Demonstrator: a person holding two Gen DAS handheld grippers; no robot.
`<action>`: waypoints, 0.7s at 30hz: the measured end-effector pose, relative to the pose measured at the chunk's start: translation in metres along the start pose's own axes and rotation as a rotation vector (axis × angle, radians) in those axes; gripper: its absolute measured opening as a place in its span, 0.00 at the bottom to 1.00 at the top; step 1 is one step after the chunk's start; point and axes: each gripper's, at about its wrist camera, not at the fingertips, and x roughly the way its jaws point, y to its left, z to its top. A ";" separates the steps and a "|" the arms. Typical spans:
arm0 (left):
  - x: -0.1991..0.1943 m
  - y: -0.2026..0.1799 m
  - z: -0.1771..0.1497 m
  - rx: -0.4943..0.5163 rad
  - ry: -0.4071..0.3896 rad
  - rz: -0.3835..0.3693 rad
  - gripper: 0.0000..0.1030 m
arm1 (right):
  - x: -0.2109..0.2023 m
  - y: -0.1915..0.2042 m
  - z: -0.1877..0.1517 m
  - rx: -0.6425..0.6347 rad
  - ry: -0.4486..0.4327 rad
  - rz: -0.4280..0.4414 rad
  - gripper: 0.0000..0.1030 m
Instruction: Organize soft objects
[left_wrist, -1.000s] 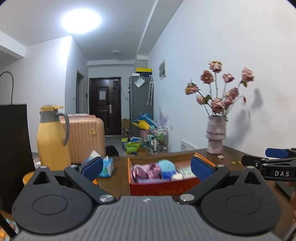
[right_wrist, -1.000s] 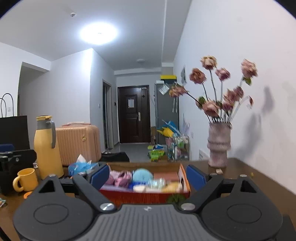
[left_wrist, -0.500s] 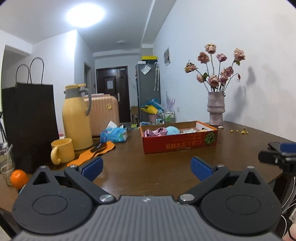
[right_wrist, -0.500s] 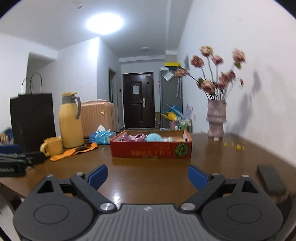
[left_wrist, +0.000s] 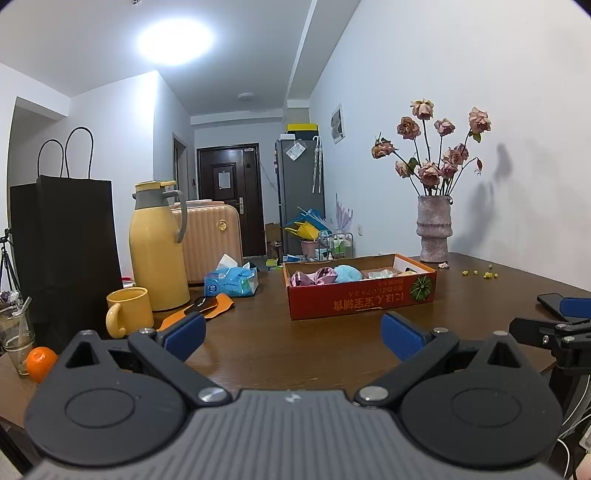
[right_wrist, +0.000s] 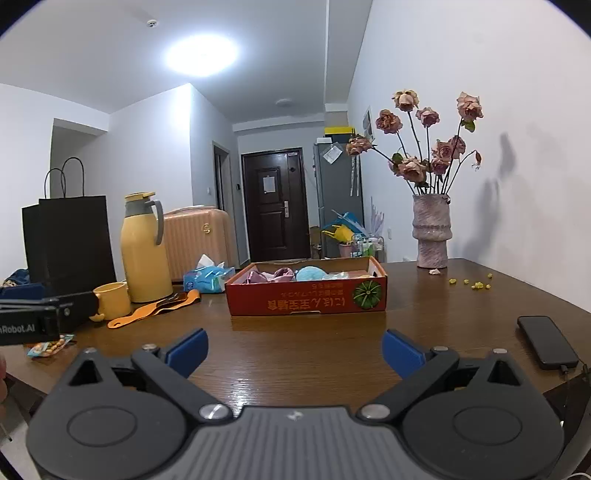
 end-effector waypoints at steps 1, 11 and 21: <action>0.000 0.000 0.000 -0.002 0.000 0.000 1.00 | 0.000 0.000 0.000 0.000 0.003 0.001 0.98; 0.002 0.003 -0.001 -0.022 0.007 -0.001 1.00 | 0.002 0.001 0.002 -0.007 0.005 -0.021 1.00; 0.003 0.006 -0.002 -0.033 0.010 0.003 1.00 | 0.002 0.004 0.001 -0.015 0.002 -0.007 1.00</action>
